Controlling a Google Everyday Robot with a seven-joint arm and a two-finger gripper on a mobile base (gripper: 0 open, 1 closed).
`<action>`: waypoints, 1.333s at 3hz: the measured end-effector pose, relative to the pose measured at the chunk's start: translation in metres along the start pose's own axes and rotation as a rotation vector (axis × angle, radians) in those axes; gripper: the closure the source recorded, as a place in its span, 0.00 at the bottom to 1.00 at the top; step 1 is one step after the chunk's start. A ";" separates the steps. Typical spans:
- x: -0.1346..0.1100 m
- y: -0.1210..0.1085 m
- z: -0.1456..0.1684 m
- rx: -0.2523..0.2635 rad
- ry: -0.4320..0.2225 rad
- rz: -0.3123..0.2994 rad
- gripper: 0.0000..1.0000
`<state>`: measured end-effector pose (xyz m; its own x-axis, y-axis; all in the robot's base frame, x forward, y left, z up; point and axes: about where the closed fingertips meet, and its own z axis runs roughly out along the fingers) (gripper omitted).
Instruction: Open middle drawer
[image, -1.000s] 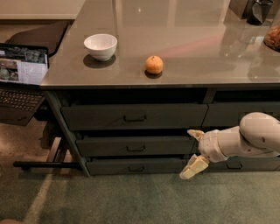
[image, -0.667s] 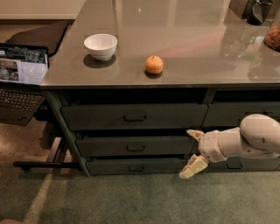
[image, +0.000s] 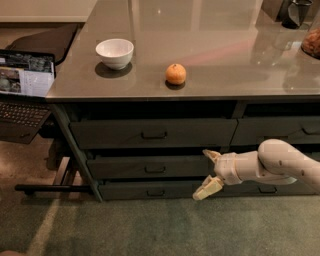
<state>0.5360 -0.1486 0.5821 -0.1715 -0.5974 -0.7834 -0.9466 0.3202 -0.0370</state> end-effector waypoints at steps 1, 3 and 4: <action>0.005 -0.010 0.028 0.005 -0.026 0.006 0.00; 0.006 -0.028 0.079 0.012 -0.049 0.026 0.00; 0.008 -0.038 0.100 0.028 -0.049 0.044 0.00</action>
Offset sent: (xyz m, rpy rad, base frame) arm 0.0512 0.0448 -0.0570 0.0736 -0.0127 -0.0155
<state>0.5976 -0.0922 0.5148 -0.1981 -0.5457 -0.8142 -0.9304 0.3662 -0.0190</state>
